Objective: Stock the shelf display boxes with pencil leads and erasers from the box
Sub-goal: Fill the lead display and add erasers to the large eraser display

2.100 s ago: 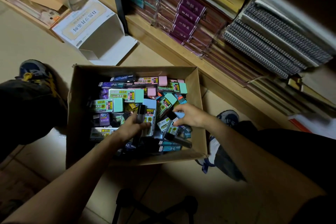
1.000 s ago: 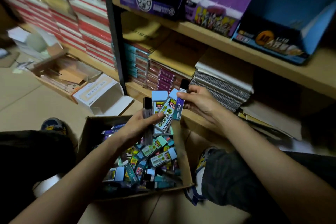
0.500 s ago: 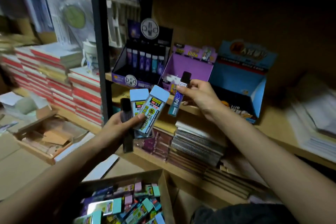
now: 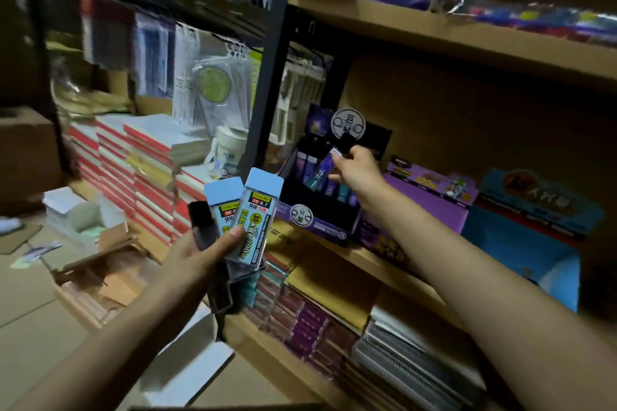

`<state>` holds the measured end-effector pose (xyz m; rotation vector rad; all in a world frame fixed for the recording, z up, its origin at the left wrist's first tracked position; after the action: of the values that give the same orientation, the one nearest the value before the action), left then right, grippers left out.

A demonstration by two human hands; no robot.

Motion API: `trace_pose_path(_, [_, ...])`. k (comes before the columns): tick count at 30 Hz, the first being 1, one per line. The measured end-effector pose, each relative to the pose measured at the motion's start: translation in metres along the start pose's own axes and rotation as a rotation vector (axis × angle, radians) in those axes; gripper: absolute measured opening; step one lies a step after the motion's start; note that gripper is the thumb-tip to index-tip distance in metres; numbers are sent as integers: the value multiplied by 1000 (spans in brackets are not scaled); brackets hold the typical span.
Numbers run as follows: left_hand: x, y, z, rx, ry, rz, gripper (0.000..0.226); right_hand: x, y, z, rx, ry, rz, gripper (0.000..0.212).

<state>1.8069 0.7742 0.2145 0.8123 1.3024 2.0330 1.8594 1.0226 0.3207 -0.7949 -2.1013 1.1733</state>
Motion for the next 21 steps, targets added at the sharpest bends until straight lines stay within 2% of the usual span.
trace_pose_path(2, [3,5,-7,18,11,4,31,15,-7,14,-87,0,-55,8])
trace_pose_path(7, [8,7,-27,23,22,6,29,34,-12,30,-224,97,-194,6])
trace_pose_path(10, [10,5,-41,47,67,-8,29,42,-4,36,-265,112,-188,16])
trace_pose_path(17, [10,5,-44,41,71,0,27,45,-2,43,-304,63,-243,15])
trace_pose_path(21, [11,3,-37,21,49,8,27,48,11,45,-242,61,-155,14])
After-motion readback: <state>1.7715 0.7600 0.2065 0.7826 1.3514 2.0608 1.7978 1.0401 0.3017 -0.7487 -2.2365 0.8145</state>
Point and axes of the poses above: each hand's wrist, its own x-axis towards the middle knuckle, its own z-axis out of the palm, y = z × x, the point moved 9 cm from there along x, towards the middle knuckle, and after that the axes turned 3 degrees about -y, right-handed, at the moved point
